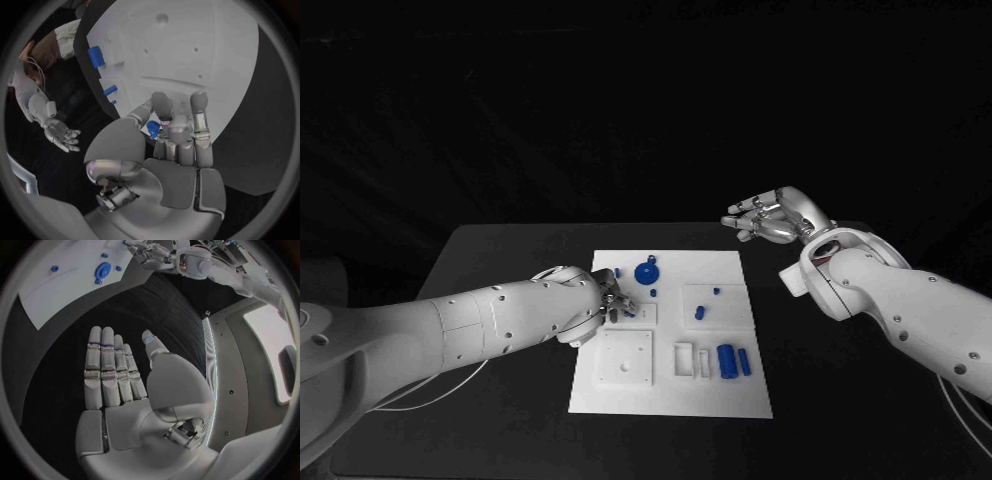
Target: Assemble the parts on the task board
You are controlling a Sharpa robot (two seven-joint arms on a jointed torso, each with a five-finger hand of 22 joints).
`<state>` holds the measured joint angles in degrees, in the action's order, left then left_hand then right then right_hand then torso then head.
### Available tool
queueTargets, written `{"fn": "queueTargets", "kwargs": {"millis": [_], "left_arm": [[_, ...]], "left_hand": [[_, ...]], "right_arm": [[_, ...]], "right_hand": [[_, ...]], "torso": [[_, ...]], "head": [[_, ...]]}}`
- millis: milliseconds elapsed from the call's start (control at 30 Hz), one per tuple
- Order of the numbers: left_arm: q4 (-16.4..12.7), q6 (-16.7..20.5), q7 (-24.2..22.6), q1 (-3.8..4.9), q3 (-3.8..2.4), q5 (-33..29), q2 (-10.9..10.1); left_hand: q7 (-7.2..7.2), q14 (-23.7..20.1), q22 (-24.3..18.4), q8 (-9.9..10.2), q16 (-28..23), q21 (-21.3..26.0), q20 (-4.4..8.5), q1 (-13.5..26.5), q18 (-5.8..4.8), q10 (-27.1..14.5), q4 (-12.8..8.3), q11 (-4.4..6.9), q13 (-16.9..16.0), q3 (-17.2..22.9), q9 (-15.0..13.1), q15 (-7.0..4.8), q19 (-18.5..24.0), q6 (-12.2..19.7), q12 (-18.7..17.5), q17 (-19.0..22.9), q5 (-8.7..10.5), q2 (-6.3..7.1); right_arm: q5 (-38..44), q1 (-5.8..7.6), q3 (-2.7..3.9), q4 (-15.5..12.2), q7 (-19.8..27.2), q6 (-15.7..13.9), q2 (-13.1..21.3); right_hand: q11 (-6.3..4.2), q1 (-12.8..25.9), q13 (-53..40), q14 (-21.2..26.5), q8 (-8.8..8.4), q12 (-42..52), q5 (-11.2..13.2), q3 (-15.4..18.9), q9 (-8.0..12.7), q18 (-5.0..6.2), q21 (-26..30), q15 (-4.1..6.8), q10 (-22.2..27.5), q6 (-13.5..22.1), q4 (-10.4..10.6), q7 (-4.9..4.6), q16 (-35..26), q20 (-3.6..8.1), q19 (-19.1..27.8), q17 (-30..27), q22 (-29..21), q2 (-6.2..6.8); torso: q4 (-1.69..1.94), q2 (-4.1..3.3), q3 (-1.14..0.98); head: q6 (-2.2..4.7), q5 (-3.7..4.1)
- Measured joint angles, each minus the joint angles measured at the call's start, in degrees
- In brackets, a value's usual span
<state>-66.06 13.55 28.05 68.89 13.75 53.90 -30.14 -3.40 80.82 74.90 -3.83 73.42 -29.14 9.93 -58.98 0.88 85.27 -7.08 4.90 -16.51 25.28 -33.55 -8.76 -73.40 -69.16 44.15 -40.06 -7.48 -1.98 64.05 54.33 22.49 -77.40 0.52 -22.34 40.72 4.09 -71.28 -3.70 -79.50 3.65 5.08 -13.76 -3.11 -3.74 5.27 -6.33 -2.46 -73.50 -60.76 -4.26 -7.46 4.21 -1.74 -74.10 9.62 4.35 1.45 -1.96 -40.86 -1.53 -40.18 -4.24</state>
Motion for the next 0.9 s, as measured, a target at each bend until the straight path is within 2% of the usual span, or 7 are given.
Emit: {"fn": "queueTargets", "kwargs": {"millis": [433,733,900], "left_arm": [[-4.2,7.7,-2.2,-0.61,0.04,0.0,-2.2],[-4.8,10.2,-3.0,-0.82,0.05,0.0,-2.4],[-4.6,11.0,-3.0,-1.29,0.05,0.1,-2.2]], "left_hand": [[0.0,0.2,0.0,0.0,0.0,0.0,0.0,0.0,0.0,0.0,0.0,0.0,-0.1,0.0,0.0,-0.23,0.0,0.0,0.3,-0.3,0.0,0.0],[0.0,0.3,0.0,0.0,0.0,0.0,0.0,0.0,0.0,0.0,0.2,0.0,-0.2,0.2,0.0,-0.23,0.0,0.0,0.3,-0.2,0.01,0.0],[0.0,0.3,0.0,0.0,0.0,0.0,0.0,0.0,0.0,0.0,0.2,0.0,-0.2,0.1,0.0,-0.22,0.0,0.0,0.3,-0.2,0.02,0.0]], "right_arm": [[0.0,-0.05,0.0,0.0,0.0,0.0,0.3],[0.0,-0.15,0.0,0.1,0.0,0.0,0.3],[0.0,-0.19,0.0,0.1,0.0,0.0,0.3]], "right_hand": [[0.0,0.0,0.0,0.0,0.0,0.0,0.0,-0.1,0.0,0.0,0.0,0.0,0.0,0.0,0.1,0.01,0.0,0.0,0.0,0.0,0.0,0.0],[0.0,0.0,0.0,0.0,0.0,0.0,0.0,0.0,0.0,0.0,0.0,0.0,0.0,0.0,0.3,0.03,0.0,0.0,0.0,0.0,0.0,0.0],[0.0,0.0,0.0,0.0,0.0,0.0,0.0,0.0,0.0,0.0,0.0,0.0,0.0,0.0,0.3,0.03,0.0,0.0,0.0,0.0,0.0,0.0]], "torso": [[0.05,-0.01,0.03],[0.1,0.0,-0.08],[0.1,0.03,-0.08]], "head": [[-0.42,0.22],[-0.6,-0.15],[-0.74,-0.32]]}}
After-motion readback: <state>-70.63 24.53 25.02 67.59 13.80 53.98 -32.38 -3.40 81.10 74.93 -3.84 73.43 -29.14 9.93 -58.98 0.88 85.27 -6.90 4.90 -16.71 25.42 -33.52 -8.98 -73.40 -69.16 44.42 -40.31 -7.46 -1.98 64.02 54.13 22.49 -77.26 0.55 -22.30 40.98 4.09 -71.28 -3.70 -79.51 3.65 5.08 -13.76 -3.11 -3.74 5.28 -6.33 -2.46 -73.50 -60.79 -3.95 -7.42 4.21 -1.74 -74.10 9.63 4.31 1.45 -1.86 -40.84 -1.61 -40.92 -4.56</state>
